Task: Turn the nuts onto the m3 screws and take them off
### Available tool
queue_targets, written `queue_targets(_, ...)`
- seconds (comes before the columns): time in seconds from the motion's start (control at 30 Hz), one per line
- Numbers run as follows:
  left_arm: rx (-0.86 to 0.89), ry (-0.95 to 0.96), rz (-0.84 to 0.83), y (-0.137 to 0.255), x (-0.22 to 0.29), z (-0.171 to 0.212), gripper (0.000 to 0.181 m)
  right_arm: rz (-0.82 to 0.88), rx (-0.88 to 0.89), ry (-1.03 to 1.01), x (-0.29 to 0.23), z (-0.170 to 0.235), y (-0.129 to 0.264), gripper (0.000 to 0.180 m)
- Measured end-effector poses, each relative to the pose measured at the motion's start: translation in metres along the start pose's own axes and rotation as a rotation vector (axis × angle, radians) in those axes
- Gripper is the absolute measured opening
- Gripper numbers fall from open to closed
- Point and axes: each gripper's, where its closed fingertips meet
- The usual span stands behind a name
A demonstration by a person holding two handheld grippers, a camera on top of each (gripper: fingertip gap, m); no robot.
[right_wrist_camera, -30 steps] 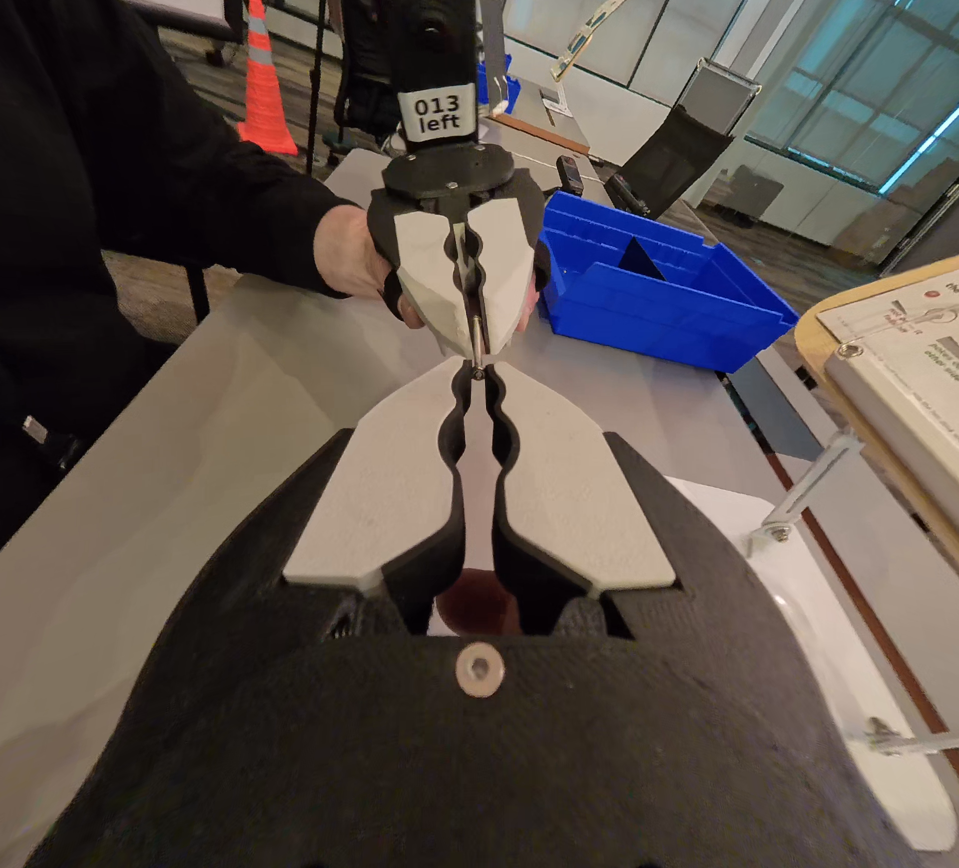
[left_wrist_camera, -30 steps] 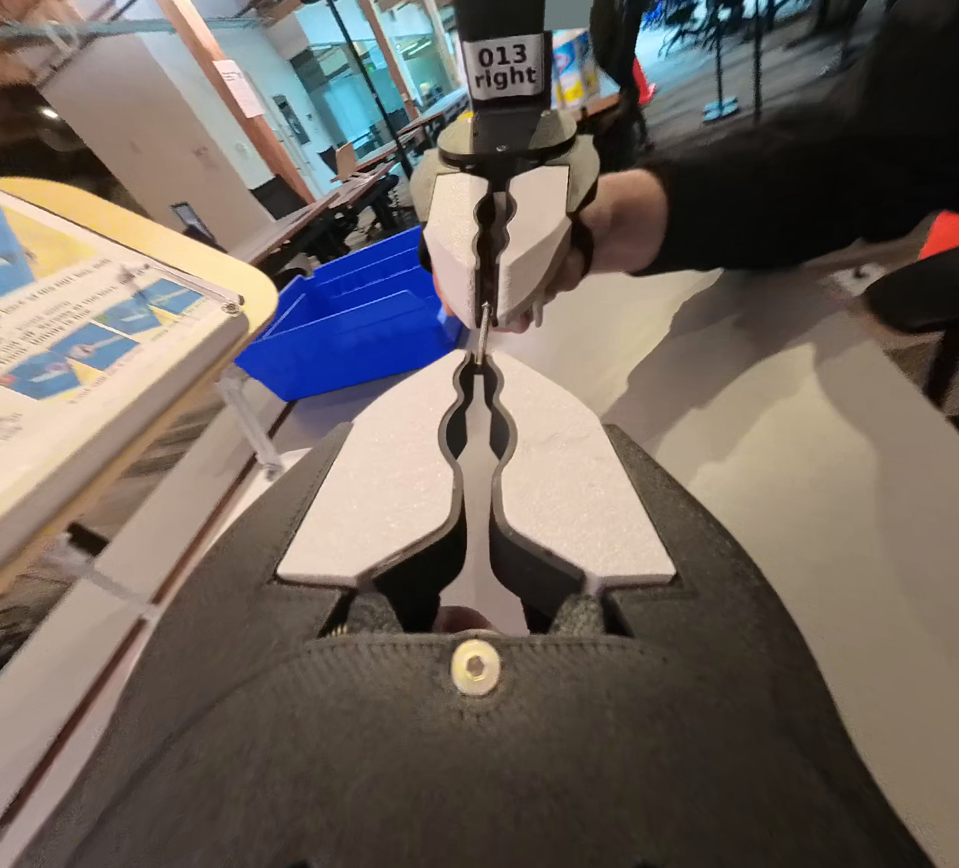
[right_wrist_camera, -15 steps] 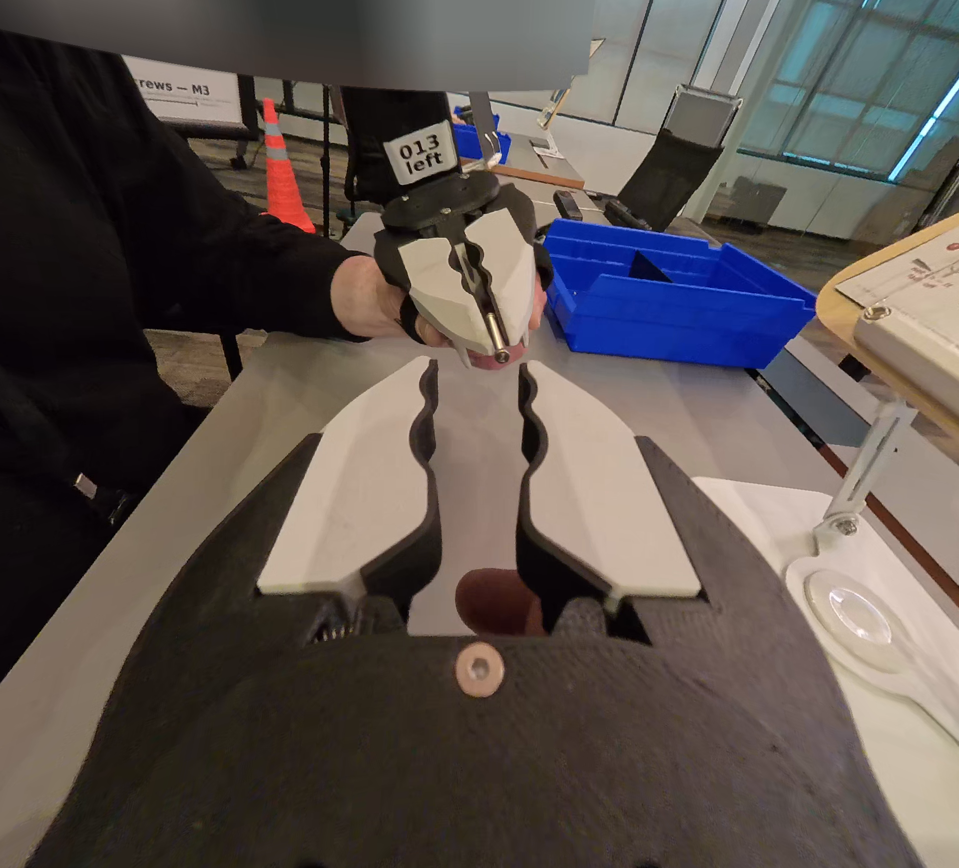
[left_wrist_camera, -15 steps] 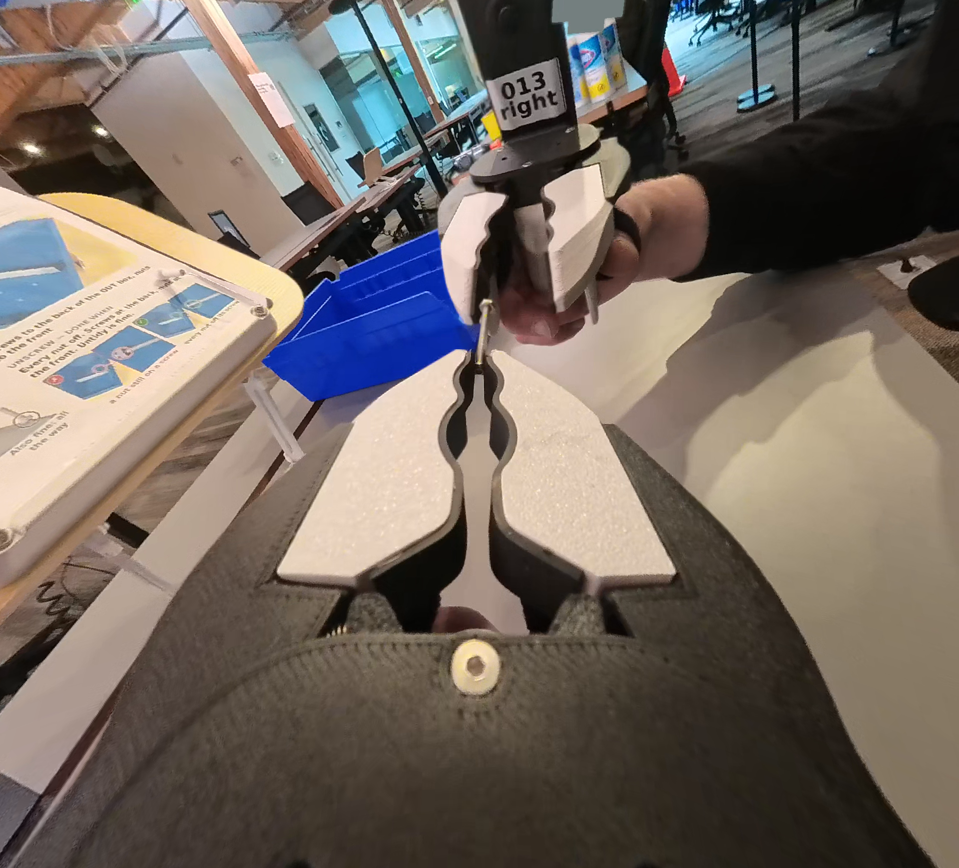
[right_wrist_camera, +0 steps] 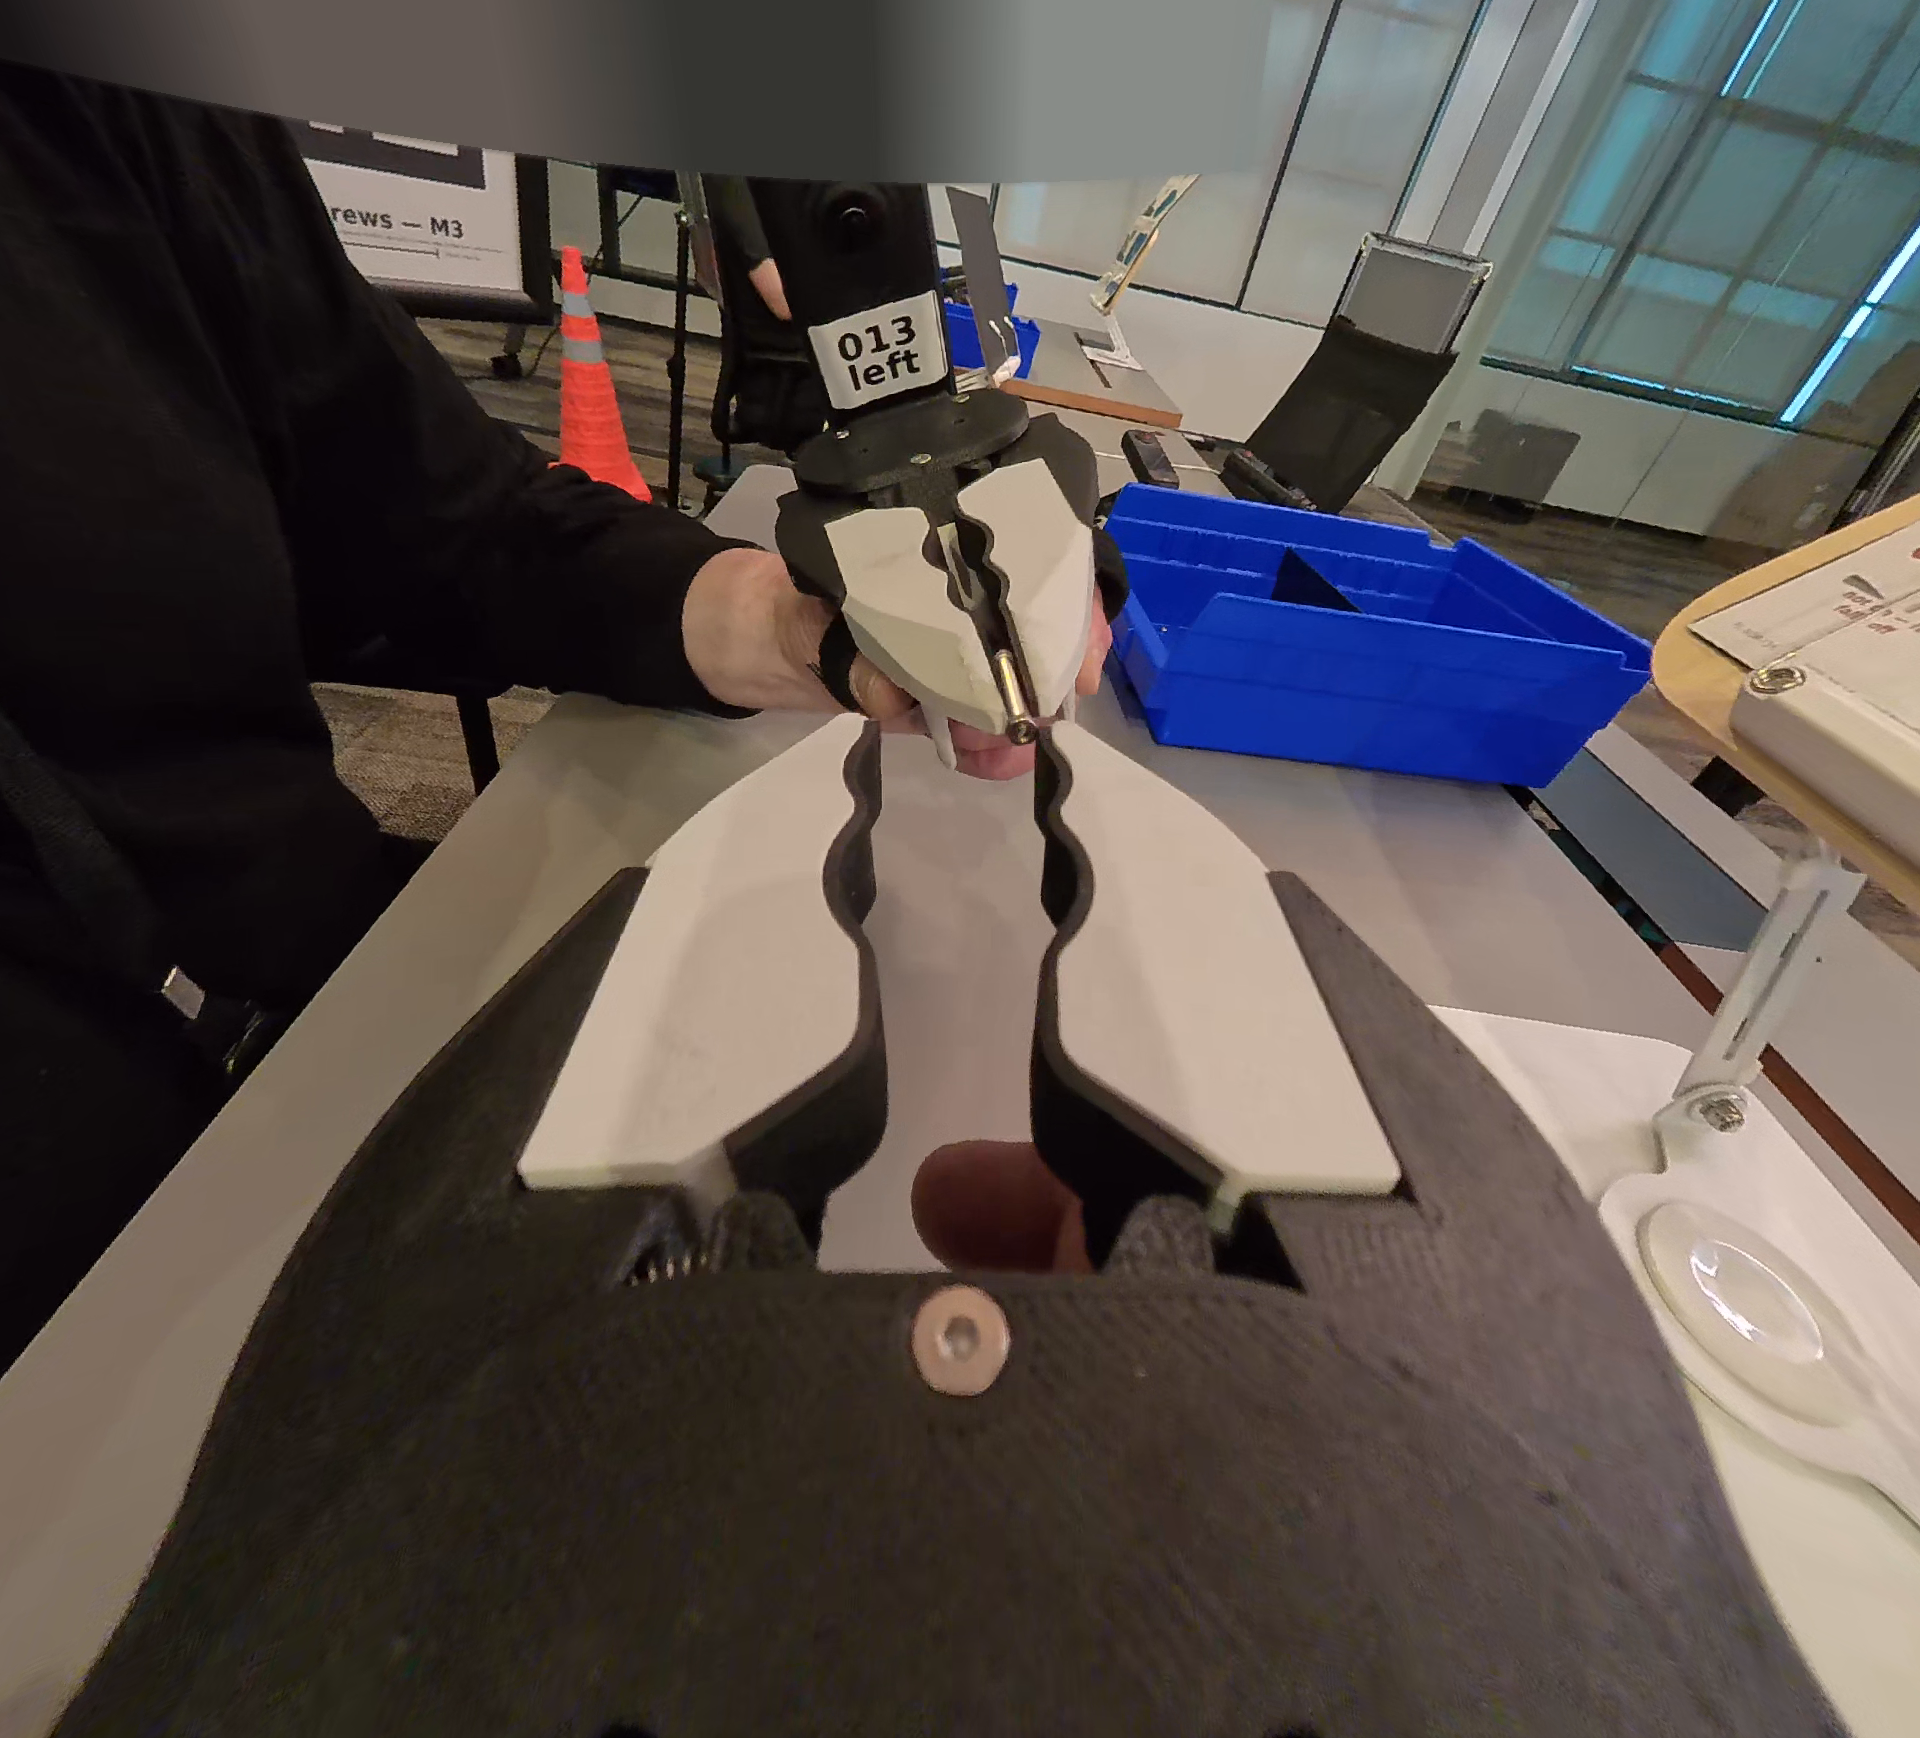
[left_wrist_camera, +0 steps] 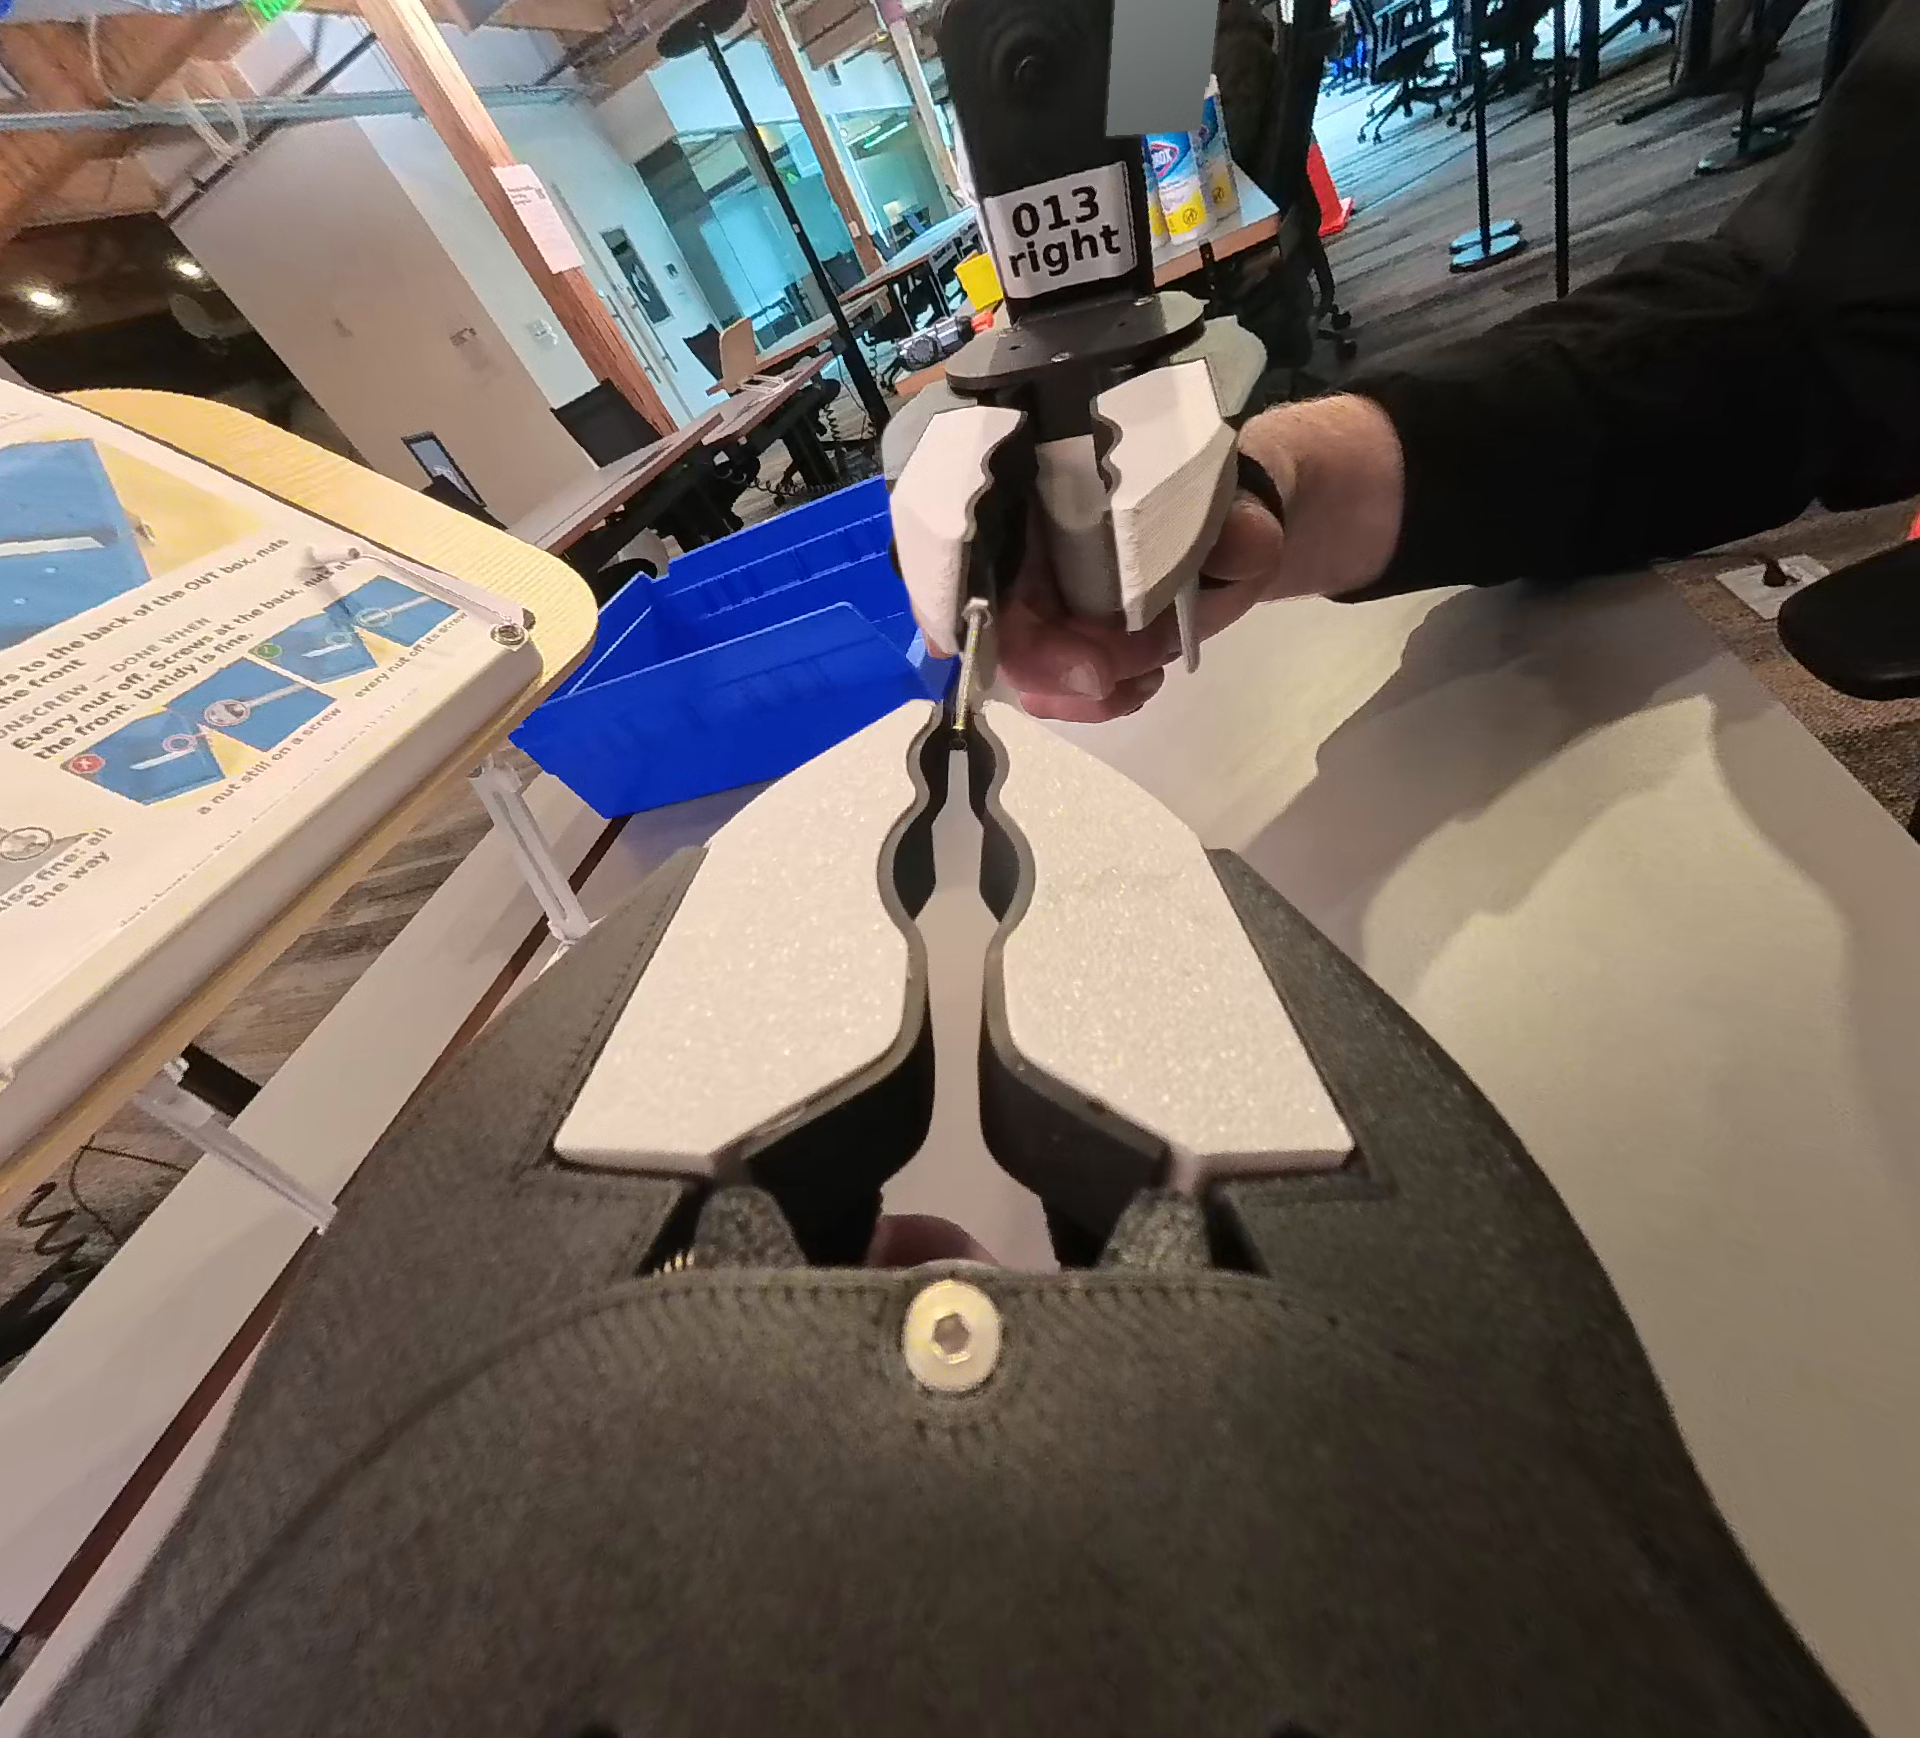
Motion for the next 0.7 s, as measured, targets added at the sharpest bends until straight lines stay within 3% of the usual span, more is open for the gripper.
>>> queue_targets(0.23,0.012,0.013,-0.011,0.002,-0.003,-0.001,0.003,-0.045,-0.038,0.007,-0.007,0.007,-0.002,0.015)
queue_targets(0.43,0.009,0.013,-0.003,0.000,-0.001,-0.001,0.003,0.023,-0.005,-0.005,0.006,-0.001,0.004,0.032)
queue_targets(0.7,0.012,0.010,-0.006,0.000,-0.001,-0.002,0.003,0.007,0.004,0.011,0.002,-0.003,0.003,0.028)
Point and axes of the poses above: each gripper's, where its closed fingertips meet, y back along the fingers, z out of its underside, x = y × z across the jaws, and after that the axes turned 14 degrees about -x, right-handed
